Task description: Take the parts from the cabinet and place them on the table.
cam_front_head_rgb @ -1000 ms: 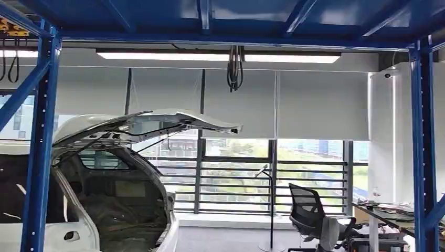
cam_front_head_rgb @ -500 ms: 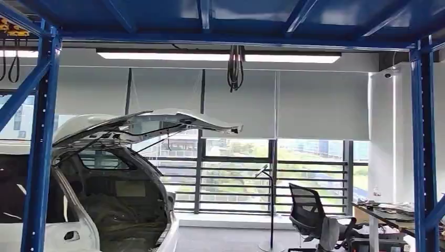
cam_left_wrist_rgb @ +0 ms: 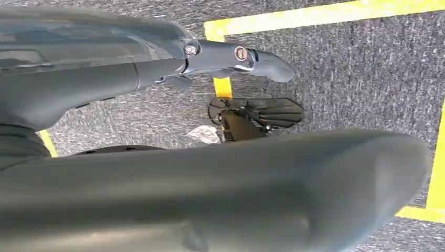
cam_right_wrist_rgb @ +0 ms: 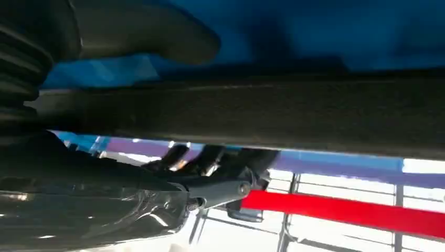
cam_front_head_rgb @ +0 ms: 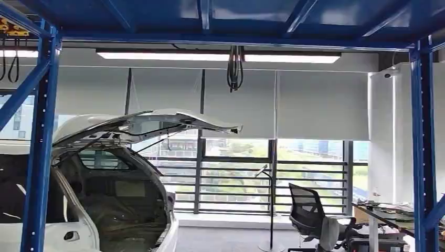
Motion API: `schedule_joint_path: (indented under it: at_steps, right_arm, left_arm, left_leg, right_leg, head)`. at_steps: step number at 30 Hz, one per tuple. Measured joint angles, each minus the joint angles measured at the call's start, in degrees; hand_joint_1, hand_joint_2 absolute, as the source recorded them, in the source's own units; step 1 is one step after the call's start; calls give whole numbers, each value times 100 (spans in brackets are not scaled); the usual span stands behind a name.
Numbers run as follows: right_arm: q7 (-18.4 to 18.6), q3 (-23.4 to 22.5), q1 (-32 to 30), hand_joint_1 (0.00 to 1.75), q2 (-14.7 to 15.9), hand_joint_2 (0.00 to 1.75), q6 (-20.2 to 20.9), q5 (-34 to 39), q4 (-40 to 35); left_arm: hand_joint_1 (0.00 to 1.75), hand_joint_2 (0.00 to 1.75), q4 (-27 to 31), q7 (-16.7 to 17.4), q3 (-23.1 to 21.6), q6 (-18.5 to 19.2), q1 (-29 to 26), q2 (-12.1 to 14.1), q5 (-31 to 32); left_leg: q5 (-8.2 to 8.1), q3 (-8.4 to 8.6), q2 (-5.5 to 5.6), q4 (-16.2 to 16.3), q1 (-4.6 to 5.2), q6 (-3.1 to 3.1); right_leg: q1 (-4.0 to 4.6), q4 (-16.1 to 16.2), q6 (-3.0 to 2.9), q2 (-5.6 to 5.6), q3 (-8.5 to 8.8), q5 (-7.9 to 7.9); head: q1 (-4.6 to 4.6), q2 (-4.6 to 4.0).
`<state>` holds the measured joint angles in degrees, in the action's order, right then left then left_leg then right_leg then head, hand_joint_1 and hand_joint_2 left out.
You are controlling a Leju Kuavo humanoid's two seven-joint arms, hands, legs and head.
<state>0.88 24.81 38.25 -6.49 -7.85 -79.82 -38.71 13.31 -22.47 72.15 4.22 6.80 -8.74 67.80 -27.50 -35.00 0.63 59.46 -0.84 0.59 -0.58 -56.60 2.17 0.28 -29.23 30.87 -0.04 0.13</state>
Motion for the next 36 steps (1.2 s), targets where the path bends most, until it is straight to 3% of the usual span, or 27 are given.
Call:
schedule_joint_path:
  at_steps: [4, 5, 9, 17, 26, 30, 36]
  right_arm:
    - [-11, 39, 22, 175, 39, 175, -70, 35, 109]
    - [-9, 46, 2, 175, 59, 175, -88, 40, 127]
    - [2, 52, -58, 175, 127, 175, -155, 83, 81]
    - [-31, 76, -242, 175, 254, 175, -140, 173, -405]
    - [-326, 230, -691, 175, 313, 175, 96, 768, -2353]
    - [-805, 385, -888, 175, 323, 175, 363, 1891, -3489]
    - [-2287, 463, -1391, 175, 225, 175, 1205, 5462, -4997]
  left_arm:
    - [0, 0, 0, -94, 0, -2, 3, 0, -9]
    - [0, 175, 0, -125, -2, -4, 2, 0, -9]
    - [0, 175, 0, -321, -30, -55, 9, 0, 2]
    - [0, 175, 0, -352, -44, -105, 11, 0, -114]
    - [0, 175, 0, -378, -39, -192, -21, 0, -260]
    - [0, 175, 0, -488, -28, -212, -36, 0, -297]
    - [0, 175, 0, -510, -2, -87, -27, 0, -475]
  left_leg:
    - [0, 3, 1, 0, 0, 0]
    - [0, 3, 2, 0, 0, 0]
    - [0, 6, -1, 0, 0, 0]
    - [0, 5, -2, 0, 0, 0]
    - [-1, -5, -4, -1, -1, -1]
    - [-1, -7, -2, -1, -2, -1]
    - [-2, -8, -1, -1, -2, -1]
  right_leg:
    - [0, 0, 0, -1, 1, 0]
    - [0, 0, 0, -3, 3, 0]
    - [0, 0, 0, 1, 6, 0]
    - [0, 0, 0, 2, 5, 0]
    - [3, -2, -1, 3, -7, 0]
    - [4, -2, -6, 1, -8, 4]
    - [4, -1, -9, -2, -8, 8]
  head:
    - [0, 0]
    - [0, 0]
    - [0, 0]
    - [0, 0]
    - [0, 0]
    - [0, 0]
    - [0, 0]
